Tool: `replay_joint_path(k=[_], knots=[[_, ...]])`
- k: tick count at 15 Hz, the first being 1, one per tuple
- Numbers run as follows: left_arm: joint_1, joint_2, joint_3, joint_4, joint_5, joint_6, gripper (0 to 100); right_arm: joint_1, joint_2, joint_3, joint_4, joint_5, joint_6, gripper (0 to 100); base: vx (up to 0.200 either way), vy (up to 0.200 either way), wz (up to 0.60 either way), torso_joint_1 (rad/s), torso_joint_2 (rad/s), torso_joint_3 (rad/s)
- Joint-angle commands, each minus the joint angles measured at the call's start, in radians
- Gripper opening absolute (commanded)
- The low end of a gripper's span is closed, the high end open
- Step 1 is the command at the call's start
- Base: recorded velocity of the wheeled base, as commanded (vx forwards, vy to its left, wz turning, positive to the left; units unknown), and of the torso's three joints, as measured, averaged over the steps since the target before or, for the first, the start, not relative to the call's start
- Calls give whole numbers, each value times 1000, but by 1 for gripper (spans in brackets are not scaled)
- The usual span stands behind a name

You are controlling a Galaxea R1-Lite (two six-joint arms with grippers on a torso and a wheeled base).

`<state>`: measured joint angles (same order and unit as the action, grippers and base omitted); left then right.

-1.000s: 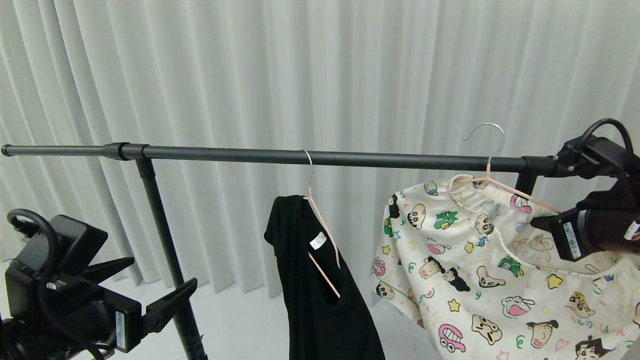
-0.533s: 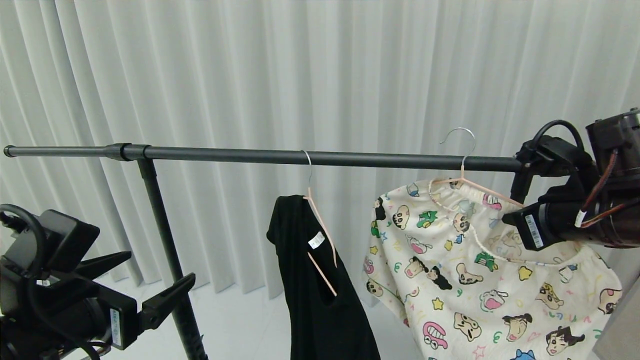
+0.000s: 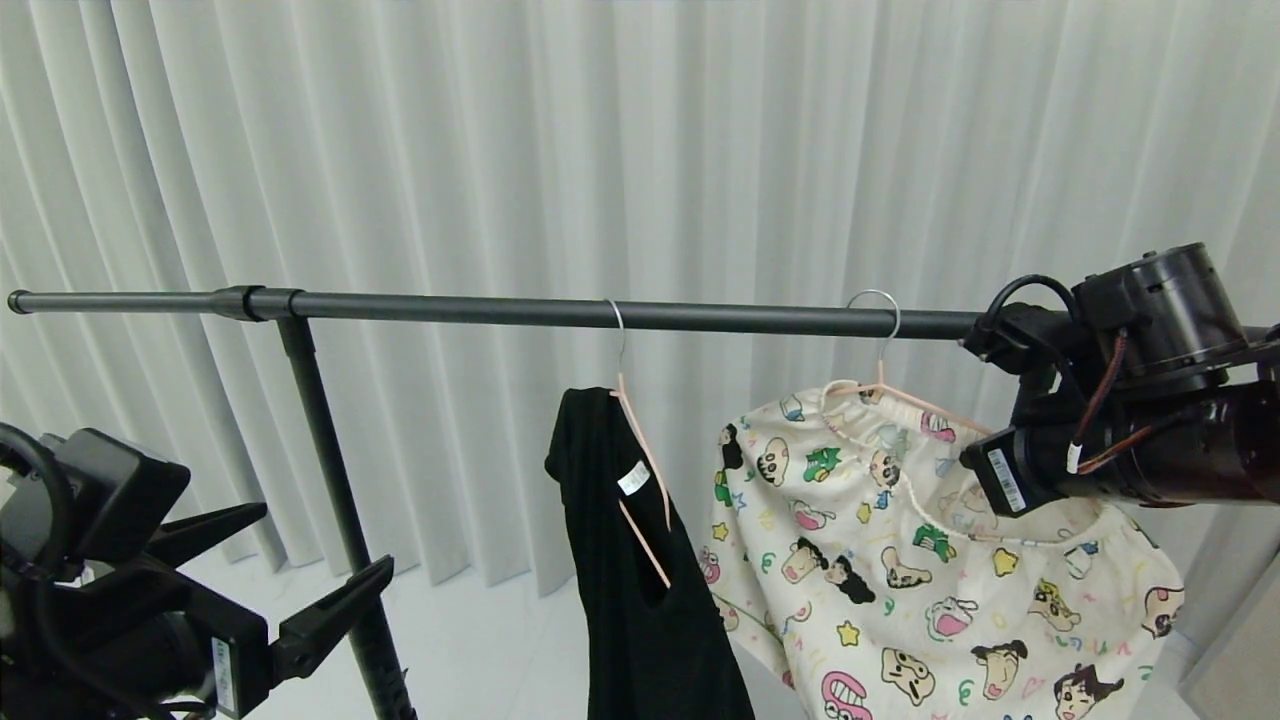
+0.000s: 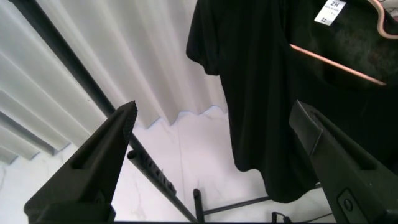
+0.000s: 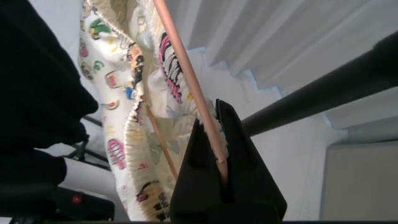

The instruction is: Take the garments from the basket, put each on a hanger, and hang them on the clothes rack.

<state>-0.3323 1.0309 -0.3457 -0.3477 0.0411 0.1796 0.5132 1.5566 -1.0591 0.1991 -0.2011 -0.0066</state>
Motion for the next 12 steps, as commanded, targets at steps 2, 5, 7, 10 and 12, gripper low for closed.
replay_joint_path(k=[2, 5, 7, 10, 12], knots=[[-1, -2, 1, -1, 0, 0, 100, 11, 5, -1, 0, -1, 4, 0, 0, 0, 0, 0, 0, 0], [-1, -6, 1, -1, 0, 1, 100, 30, -6, 1, 5, -1, 57, 100, 0, 0, 0, 0, 0, 0], [-1, -6, 2, -1, 0, 0, 100, 36, -24, 4, 0, -3, 74, 100, 0, 0, 0, 0, 0, 0], [-1, -5, 5, -1, 0, 0, 100, 48, -72, 8, 2, -1, 71, 100, 0, 0, 0, 0, 0, 0], [-1, -6, 13, 1, 0, 0, 100, 74, -99, 10, 5, -1, 73, 100, 0, 0, 0, 0, 0, 0]])
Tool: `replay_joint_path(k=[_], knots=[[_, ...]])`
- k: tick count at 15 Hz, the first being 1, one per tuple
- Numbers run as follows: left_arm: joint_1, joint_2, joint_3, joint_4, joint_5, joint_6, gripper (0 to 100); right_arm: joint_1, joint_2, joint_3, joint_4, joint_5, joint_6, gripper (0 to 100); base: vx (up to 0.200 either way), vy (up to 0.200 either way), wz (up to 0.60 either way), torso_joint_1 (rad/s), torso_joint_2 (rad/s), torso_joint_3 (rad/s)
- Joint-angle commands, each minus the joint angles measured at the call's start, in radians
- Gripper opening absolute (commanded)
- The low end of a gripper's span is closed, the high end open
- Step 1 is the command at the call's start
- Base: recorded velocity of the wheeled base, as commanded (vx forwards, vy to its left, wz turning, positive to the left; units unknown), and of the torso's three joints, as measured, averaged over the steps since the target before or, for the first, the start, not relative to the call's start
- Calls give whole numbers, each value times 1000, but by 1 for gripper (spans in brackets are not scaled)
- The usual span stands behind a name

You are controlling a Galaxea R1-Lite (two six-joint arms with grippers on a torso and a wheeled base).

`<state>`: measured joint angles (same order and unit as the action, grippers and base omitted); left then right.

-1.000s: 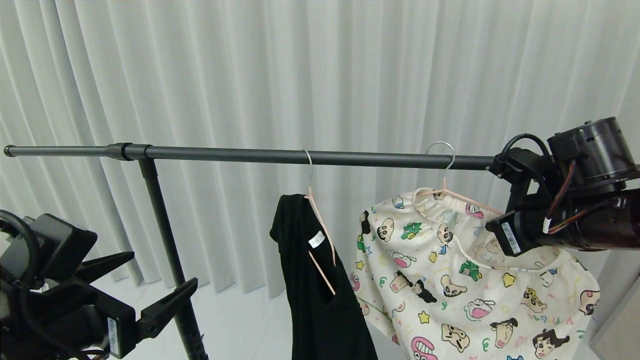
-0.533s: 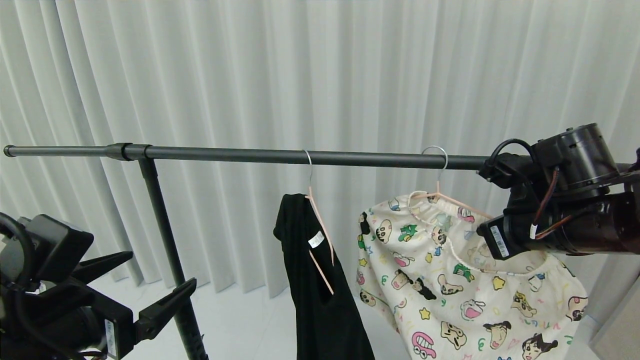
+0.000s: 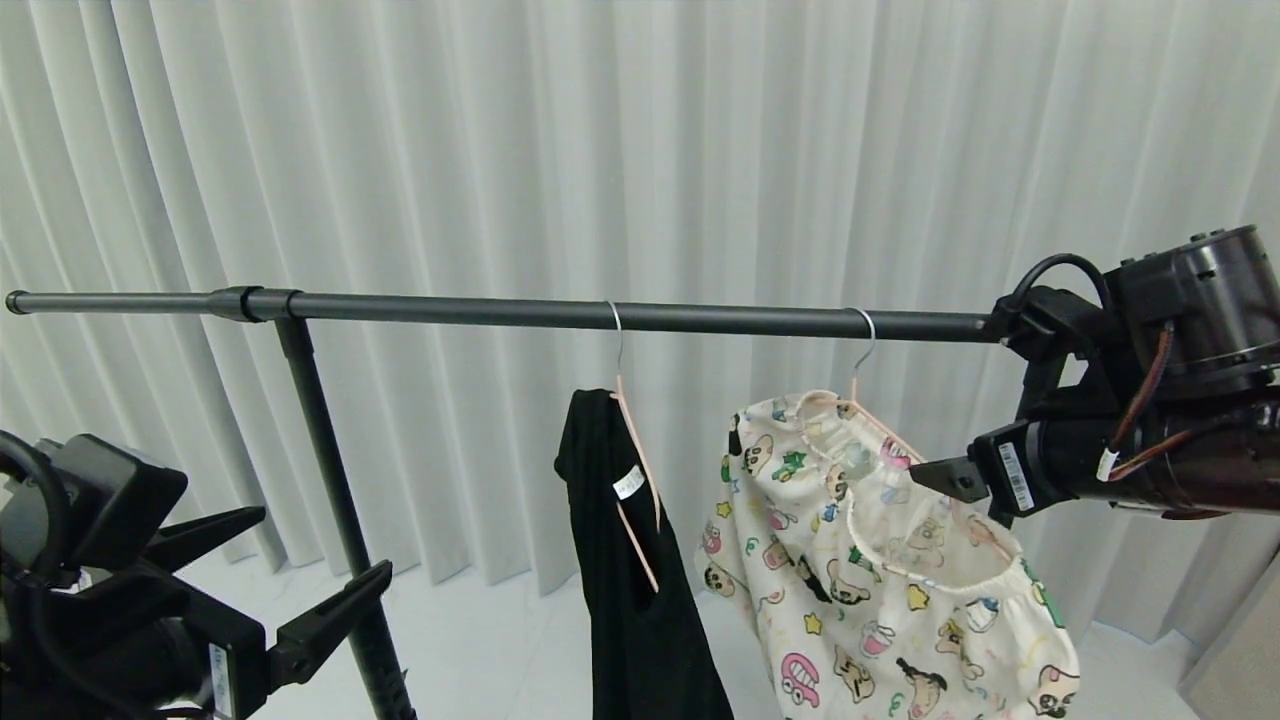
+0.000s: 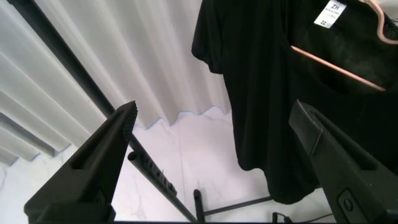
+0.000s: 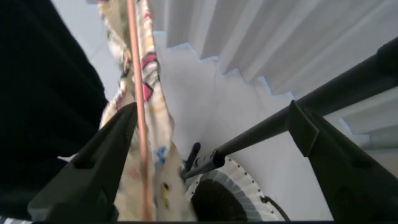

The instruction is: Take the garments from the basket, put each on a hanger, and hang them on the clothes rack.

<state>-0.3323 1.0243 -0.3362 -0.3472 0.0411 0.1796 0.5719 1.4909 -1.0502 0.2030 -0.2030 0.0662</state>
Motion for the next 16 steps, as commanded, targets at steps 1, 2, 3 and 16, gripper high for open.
replay_joint_path(k=[1, 2, 3, 16], knots=[[1, -6, 8, -1, 0, 0, 100, 34, -52, -1, 1, 2, 1, 100, 0, 0, 0, 0, 0, 0], [3, -15, 11, 1, 2, 0, 100, 49, -77, -1, 6, 2, 0, 100, 0, 0, 0, 0, 0, 0], [4, -32, 19, -1, 2, 0, 100, 68, -110, 1, 24, 2, 0, 100, 0, 0, 0, 0, 0, 0], [256, -116, 98, 1, 39, 5, 100, -368, -360, 164, 168, -362, -183, 100, 0, 0, 0, 0, 0, 0]])
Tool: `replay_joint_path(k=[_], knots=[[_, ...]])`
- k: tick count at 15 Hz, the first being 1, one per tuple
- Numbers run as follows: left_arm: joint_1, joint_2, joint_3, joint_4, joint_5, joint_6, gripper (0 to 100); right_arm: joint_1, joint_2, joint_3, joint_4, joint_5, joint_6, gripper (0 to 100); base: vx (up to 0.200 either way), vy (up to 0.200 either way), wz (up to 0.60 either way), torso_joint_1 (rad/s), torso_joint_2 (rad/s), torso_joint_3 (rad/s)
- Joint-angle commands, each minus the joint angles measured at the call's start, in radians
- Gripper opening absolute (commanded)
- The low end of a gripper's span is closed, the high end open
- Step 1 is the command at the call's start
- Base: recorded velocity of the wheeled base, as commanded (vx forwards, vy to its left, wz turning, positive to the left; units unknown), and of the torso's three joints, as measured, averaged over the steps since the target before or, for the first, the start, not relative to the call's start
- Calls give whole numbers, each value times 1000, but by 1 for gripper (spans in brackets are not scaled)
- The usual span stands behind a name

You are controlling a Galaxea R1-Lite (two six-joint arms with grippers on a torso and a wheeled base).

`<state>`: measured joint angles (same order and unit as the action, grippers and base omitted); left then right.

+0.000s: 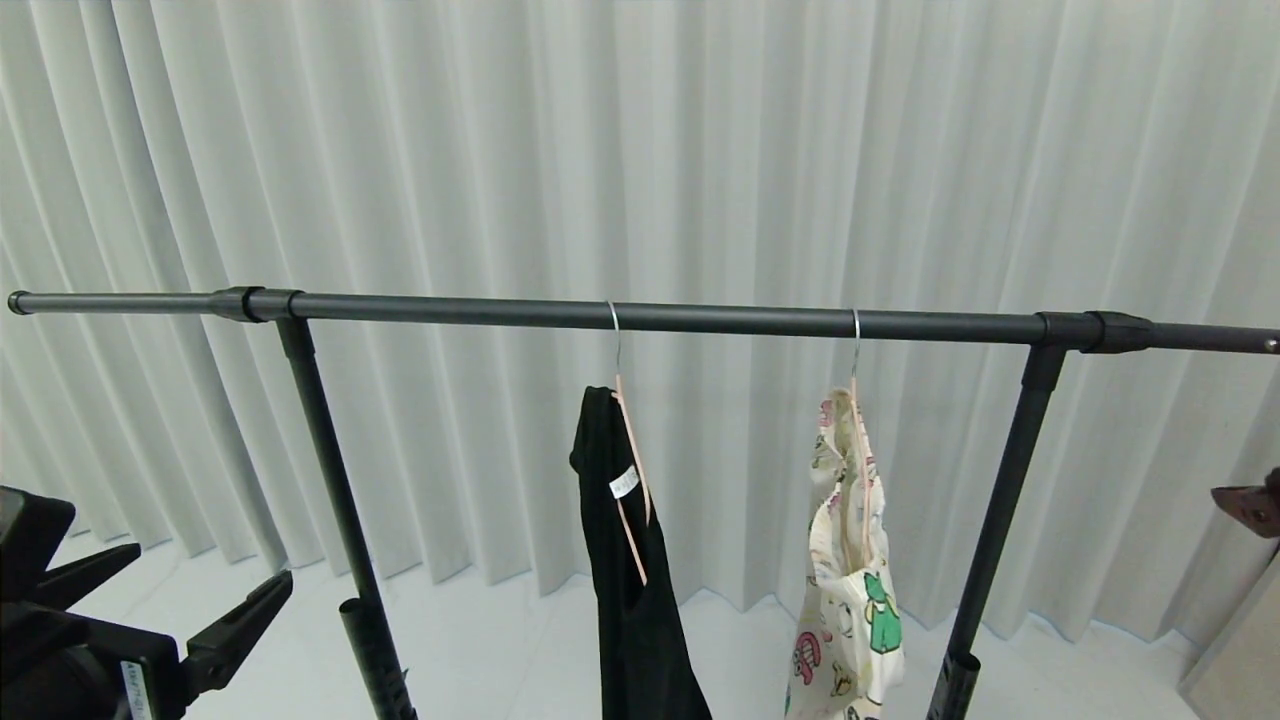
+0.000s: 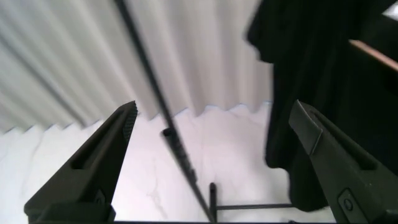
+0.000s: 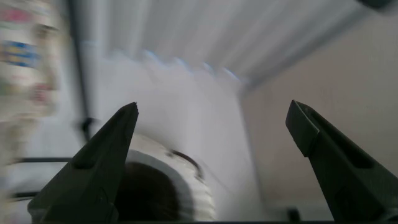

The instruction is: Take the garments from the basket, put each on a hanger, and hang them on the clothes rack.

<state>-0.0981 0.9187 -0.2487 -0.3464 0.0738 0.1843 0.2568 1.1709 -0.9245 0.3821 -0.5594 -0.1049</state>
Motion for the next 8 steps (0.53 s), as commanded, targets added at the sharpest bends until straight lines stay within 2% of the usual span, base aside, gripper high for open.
replay_joint_path(k=[1, 4, 8], knots=[[24, -17, 12, 0, 29, 0, 100, -56, -48, 61, -58, -5, -15, 100, 0, 0, 0, 0, 0, 0], [24, -18, 11, 0, 55, 0, 100, -56, -43, 147, -195, -4, -18, 100, -200, 0, 0, 6, 7, -4], [29, -21, 11, 0, 57, 6, 100, -56, -50, 239, -299, -4, -39, 100, -200, 0, 0, -2, 2, 4]])
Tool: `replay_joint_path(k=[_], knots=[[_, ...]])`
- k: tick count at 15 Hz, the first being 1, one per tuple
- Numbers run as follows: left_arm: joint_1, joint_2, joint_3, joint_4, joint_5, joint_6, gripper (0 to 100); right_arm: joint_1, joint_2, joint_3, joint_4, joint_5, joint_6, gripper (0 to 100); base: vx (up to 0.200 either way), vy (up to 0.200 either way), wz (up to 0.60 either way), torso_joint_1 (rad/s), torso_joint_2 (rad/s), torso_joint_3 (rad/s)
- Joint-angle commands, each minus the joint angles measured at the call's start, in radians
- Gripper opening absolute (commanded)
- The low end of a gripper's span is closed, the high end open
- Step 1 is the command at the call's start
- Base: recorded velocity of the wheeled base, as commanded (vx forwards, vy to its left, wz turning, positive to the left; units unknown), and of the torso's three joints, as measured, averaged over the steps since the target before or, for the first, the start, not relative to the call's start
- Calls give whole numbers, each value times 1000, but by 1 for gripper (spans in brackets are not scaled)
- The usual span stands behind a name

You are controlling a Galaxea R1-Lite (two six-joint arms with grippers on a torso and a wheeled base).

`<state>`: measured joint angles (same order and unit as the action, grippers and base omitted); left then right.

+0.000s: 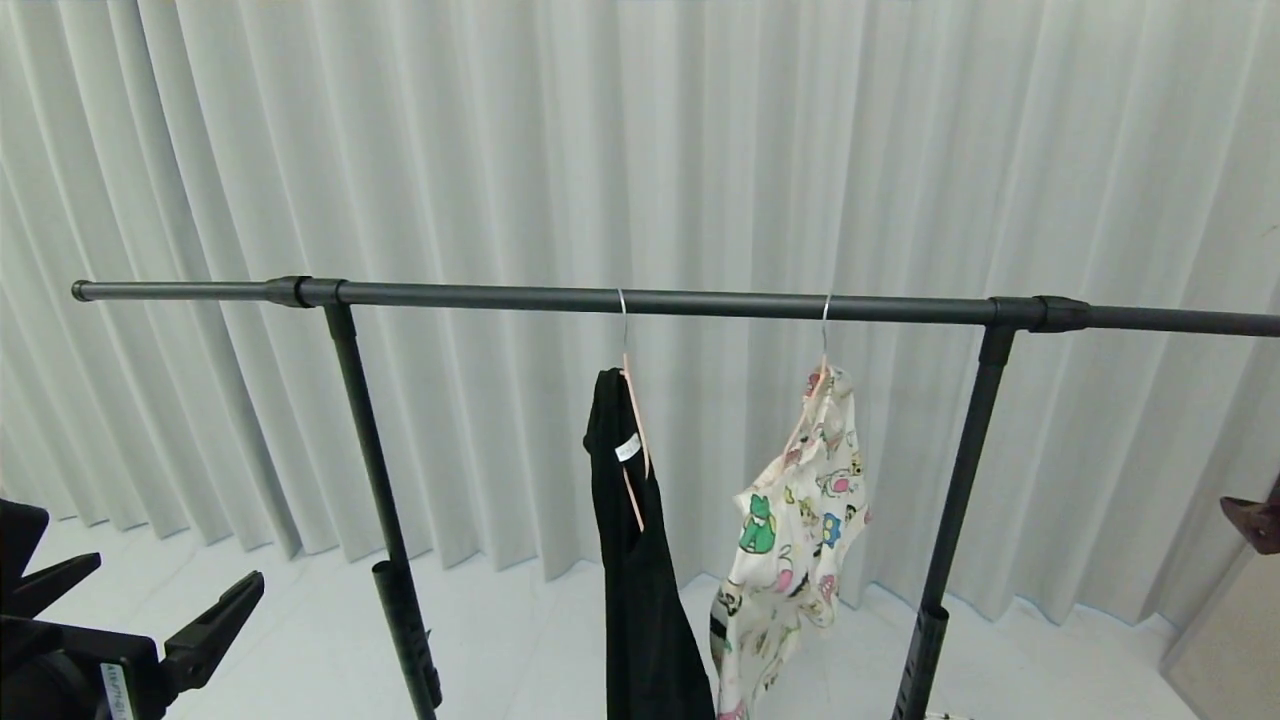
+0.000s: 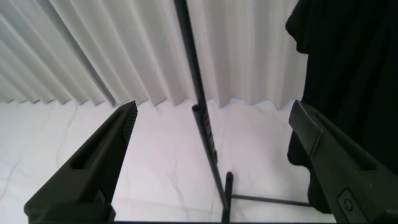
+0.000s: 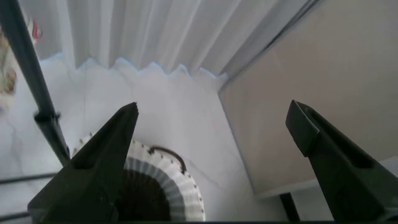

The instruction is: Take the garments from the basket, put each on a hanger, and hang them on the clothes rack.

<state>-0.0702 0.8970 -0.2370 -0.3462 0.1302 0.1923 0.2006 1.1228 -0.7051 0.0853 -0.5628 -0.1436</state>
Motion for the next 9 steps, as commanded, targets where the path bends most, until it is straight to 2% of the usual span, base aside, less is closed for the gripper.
replay_joint_path(k=[1, 7, 9], knots=[[1, -1, 1, -1, 0, 15, 100, 0, -8, 30, -9, 0, -2, 100, -200, 0, 0, 7, 2, 2], [1, -38, 54, 1, 0, 19, 100, -7, -57, 104, -10, -5, -1, 100, -200, 0, 0, 3, 4, 3], [1, -82, 102, 1, 0, 50, 100, -29, -92, 156, -10, -6, -2, 100, -200, 0, 0, 2, 5, 2]])
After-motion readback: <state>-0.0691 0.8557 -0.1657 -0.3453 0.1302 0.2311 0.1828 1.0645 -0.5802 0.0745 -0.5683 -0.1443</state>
